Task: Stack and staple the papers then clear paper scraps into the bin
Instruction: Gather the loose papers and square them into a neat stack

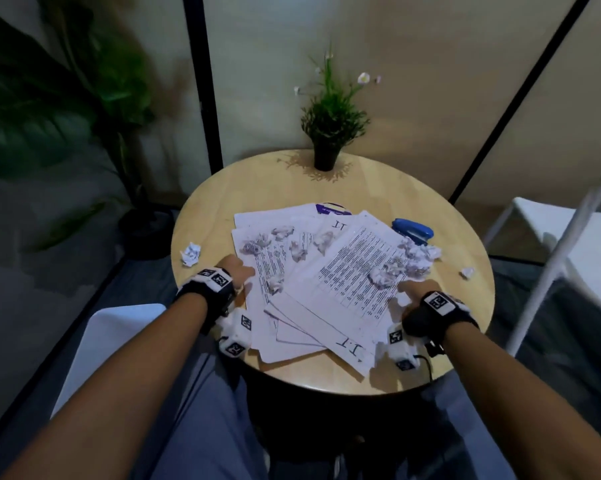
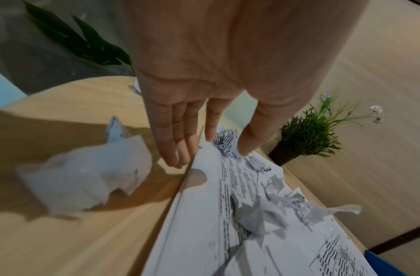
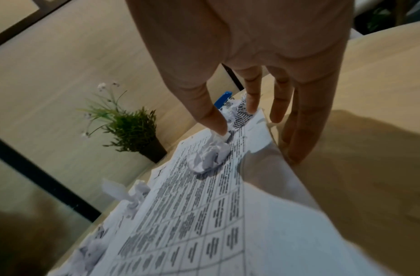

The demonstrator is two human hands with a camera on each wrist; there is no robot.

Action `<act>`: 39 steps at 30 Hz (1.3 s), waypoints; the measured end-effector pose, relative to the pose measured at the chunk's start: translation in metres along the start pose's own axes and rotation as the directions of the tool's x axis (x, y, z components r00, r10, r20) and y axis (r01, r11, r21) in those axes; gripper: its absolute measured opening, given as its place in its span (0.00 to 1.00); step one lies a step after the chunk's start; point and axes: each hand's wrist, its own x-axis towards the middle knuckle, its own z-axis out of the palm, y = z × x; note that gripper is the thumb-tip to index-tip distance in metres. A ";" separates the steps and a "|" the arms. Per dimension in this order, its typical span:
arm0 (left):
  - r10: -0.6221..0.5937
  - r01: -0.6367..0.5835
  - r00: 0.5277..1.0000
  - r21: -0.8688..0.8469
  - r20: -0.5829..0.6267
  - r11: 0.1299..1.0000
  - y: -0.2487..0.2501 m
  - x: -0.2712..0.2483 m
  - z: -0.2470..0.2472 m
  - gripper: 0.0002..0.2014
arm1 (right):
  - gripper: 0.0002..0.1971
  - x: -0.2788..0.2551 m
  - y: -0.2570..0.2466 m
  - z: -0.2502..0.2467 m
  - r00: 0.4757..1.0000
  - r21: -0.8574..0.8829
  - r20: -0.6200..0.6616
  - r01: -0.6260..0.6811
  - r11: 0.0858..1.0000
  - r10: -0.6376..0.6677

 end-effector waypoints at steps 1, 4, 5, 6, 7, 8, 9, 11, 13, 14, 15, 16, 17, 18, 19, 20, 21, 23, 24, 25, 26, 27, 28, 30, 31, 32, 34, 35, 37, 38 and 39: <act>0.000 0.000 1.000 -0.014 -0.009 1.000 0.001 0.001 0.001 0.18 | 0.23 -0.001 -0.002 0.001 1.000 -0.015 -0.003 -0.006 1.000 0.006; -0.018 0.011 0.998 -0.106 -0.068 0.994 0.002 -0.001 0.008 0.16 | 0.19 -0.009 -0.003 0.003 1.000 -0.063 -0.012 0.002 0.998 -0.002; -0.029 0.018 0.996 -0.129 -0.079 0.991 0.004 -0.002 0.010 0.20 | 0.19 -0.011 -0.004 0.003 1.000 -0.065 -0.015 0.001 0.998 -0.002; -0.033 0.022 0.996 -0.128 -0.081 0.992 0.008 -0.005 0.011 0.21 | 0.19 -0.010 -0.005 0.003 1.000 -0.072 -0.011 -0.002 0.997 0.001; -0.022 0.010 0.995 -0.126 -0.094 0.992 0.012 -0.008 0.012 0.18 | 0.17 -0.010 -0.008 0.004 1.000 -0.068 -0.014 0.008 0.998 -0.009; -0.015 0.002 0.995 -0.119 -0.101 0.993 0.017 -0.008 0.015 0.11 | 0.13 -0.009 -0.011 0.005 0.999 -0.081 -0.029 0.014 0.997 -0.016; -0.015 0.005 0.995 -0.105 -0.099 0.994 0.021 -0.012 0.016 0.05 | 0.10 -0.009 -0.013 0.007 0.999 -0.102 -0.038 0.024 0.995 -0.028; -0.023 0.015 0.997 -0.104 -0.076 0.994 0.022 -0.008 0.021 0.09 | 0.13 -0.003 -0.014 0.013 0.998 -0.175 -0.040 0.050 0.983 -0.058; -0.027 0.023 0.999 -0.111 -0.038 0.994 0.024 -0.003 0.024 0.09 | 0.15 -0.001 -0.017 0.017 0.998 -0.213 -0.031 0.051 0.976 -0.059; -0.030 0.027 0.999 -0.099 -0.023 0.995 0.025 -0.002 0.025 0.09 | 0.13 0.000 -0.019 0.019 0.998 -0.228 -0.032 0.049 0.972 -0.058; -0.023 0.023 1.000 -0.082 -0.004 0.996 0.027 -0.001 0.026 0.09 | 0.10 0.000 -0.021 0.020 0.997 -0.229 -0.032 0.064 0.971 -0.073; -0.008 0.009 1.000 -0.068 0.012 0.998 0.030 -0.002 0.026 0.09 | 0.10 0.003 -0.022 0.021 0.996 -0.248 -0.032 0.067 0.966 -0.077; -0.001 0.002 0.999 -0.043 0.032 0.999 0.034 -0.001 0.026 0.11 | 0.10 0.003 -0.023 0.022 0.994 -0.262 -0.028 0.091 0.961 -0.102; 0.005 -0.004 0.999 -0.025 0.045 1.000 0.038 0.001 0.026 0.13 | 0.09 0.004 -0.024 0.023 0.993 -0.280 -0.019 0.110 0.954 -0.120; 0.003 -0.003 0.999 -0.008 0.052 1.000 0.041 0.005 0.027 0.16 | 0.08 0.001 -0.026 0.023 0.992 -0.277 -0.009 0.119 0.954 -0.126; 0.013 -0.013 0.998 0.000 0.059 1.000 0.045 0.007 0.027 0.16 | 0.09 0.002 -0.026 0.024 0.993 -0.278 0.003 0.118 0.953 -0.122; 0.012 -0.013 0.998 0.015 0.065 1.000 0.050 0.010 0.028 0.15 | 0.13 0.003 -0.026 0.024 0.992 -0.279 0.016 0.126 0.952 -0.127; 0.018 -0.020 0.997 0.034 0.081 0.999 0.056 0.017 0.032 0.25 | 0.21 0.001 -0.028 0.024 0.990 -0.308 0.039 0.139 0.941 -0.133; 0.018 -0.021 0.996 0.043 0.085 0.999 0.060 0.018 0.036 0.34 | 0.22 0.001 -0.029 0.024 0.990 -0.317 0.051 0.142 0.938 -0.132; 0.013 -0.017 0.995 0.034 0.102 0.999 0.063 0.017 0.039 0.38 | 0.21 0.000 -0.030 0.025 0.988 -0.323 0.062 0.153 0.934 -0.140; 0.018 -0.020 0.994 0.017 0.111 1.000 0.066 0.017 0.043 0.37 | 0.19 0.000 -0.031 0.025 0.987 -0.339 0.066 0.158 0.928 -0.144; 0.021 -0.019 0.994 -0.018 0.110 1.000 0.068 0.015 0.047 0.31 | 0.17 0.001 -0.031 0.025 0.985 -0.366 0.063 0.173 0.914 -0.161; 0.020 -0.015 0.996 -0.059 0.081 0.998 0.070 0.014 0.051 0.24 | 0.16 0.000 -0.031 0.025 0.984 -0.396 0.050 0.177 0.901 -0.171; 0.013 -0.009 1.000 -0.140 0.027 0.990 0.072 0.012 0.059 0.15 | 0.16 0.002 -0.030 0.028 0.984 -0.411 0.024 0.172 0.895 -0.178; 0.027 -0.024 1.000 -0.178 0.014 0.984 0.071 0.010 0.063 0.16 | 0.17 0.003 -0.030 0.030 0.984 -0.409 0.006 0.164 0.898 -0.177; 0.042 -0.036 0.999 -0.212 0.023 0.977 0.067 0.010 0.067 0.20 | 0.18 0.004 -0.030 0.032 0.985 -0.419 -0.009 0.153 0.895 -0.173; 0.046 -0.025 0.997 -0.286 0.068 0.958 0.058 0.009 0.074 0.32 | 0.22 0.003 -0.031 0.033 0.987 -0.423 -0.009 0.143 0.895 -0.162; 0.041 -0.018 0.997 -0.296 0.071 0.955 0.053 0.009 0.076 0.37 | 0.25 -0.001 -0.033 0.032 0.989 -0.406 0.009 0.136 0.904 -0.144; 0.058 -0.045 0.998 -0.280 0.039 0.959 0.039 0.019 0.084 0.39 | 0.31 -0.002 -0.033 0.030 0.992 -0.325 0.035 0.124 0.937 -0.119; 0.069 -0.054 0.997 -0.304 0.041 0.951 0.032 0.025 0.086 0.38 | 0.33 -0.001 -0.033 0.030 0.993 -0.288 0.037 0.116 0.950 -0.111; 0.085 -0.062 0.995 -0.357 0.049 0.932 0.031 0.022 0.086 0.38 | 0.34 0.000 -0.032 0.029 0.994 -0.270 0.032 0.113 0.956 -0.109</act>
